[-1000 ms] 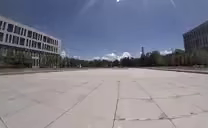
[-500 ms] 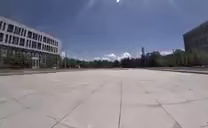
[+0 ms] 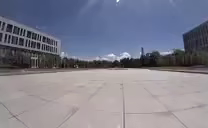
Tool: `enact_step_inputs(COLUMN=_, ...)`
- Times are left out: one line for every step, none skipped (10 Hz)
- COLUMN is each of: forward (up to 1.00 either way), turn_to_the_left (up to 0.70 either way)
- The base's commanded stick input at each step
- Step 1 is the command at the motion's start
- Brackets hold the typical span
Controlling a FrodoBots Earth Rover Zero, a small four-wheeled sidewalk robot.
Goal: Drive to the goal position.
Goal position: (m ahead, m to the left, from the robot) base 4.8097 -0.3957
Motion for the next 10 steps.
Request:
enact_step_inputs(forward=0.70, turn_to_the_left=0.00)
enact_step_inputs(forward=0.70, turn_to_the_left=0.00)
enact_step_inputs(forward=0.70, turn_to_the_left=0.00)
enact_step_inputs(forward=0.70, turn_to_the_left=0.00)
enact_step_inputs(forward=0.70, turn_to_the_left=-0.13)
enact_step_inputs(forward=0.70, turn_to_the_left=-0.26)
enact_step_inputs(forward=0.70, turn_to_the_left=-0.26)
enact_step_inputs(forward=0.70, turn_to_the_left=-0.05)
enact_step_inputs(forward=0.70, turn_to_the_left=0.00)
enact_step_inputs(forward=0.70, turn_to_the_left=0.00)
